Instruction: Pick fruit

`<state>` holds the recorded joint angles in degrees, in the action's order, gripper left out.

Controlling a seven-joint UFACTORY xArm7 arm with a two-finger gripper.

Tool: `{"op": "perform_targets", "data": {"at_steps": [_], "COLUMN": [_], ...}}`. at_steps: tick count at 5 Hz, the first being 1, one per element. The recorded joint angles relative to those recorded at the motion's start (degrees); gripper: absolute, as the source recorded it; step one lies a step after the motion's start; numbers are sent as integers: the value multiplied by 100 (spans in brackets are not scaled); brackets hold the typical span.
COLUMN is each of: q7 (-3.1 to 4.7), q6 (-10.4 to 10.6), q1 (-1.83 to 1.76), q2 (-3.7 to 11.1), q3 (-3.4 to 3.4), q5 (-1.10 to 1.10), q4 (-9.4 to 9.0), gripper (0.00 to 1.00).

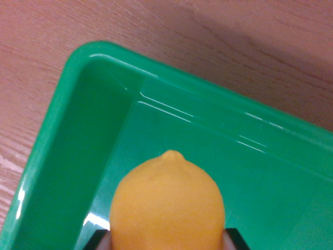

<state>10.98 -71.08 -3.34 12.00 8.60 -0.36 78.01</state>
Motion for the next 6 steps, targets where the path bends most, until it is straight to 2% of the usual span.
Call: {"op": "perform_targets", "data": {"at_steps": [1, 2, 3, 4, 5, 6], "q7": [6, 6, 12, 12, 17, 17], "q6": [-256, -256, -505, -505, -742, -742], "q1": [4, 4, 8, 8, 12, 12], "q2": [-91, -91, -179, -179, -263, -263], "q3": [5, 5, 10, 10, 14, 14], "q5": [16, 16, 31, 31, 45, 45], "q4": [166, 166, 328, 328, 481, 481], "gripper": [100, 100, 100, 100, 100, 100]}}
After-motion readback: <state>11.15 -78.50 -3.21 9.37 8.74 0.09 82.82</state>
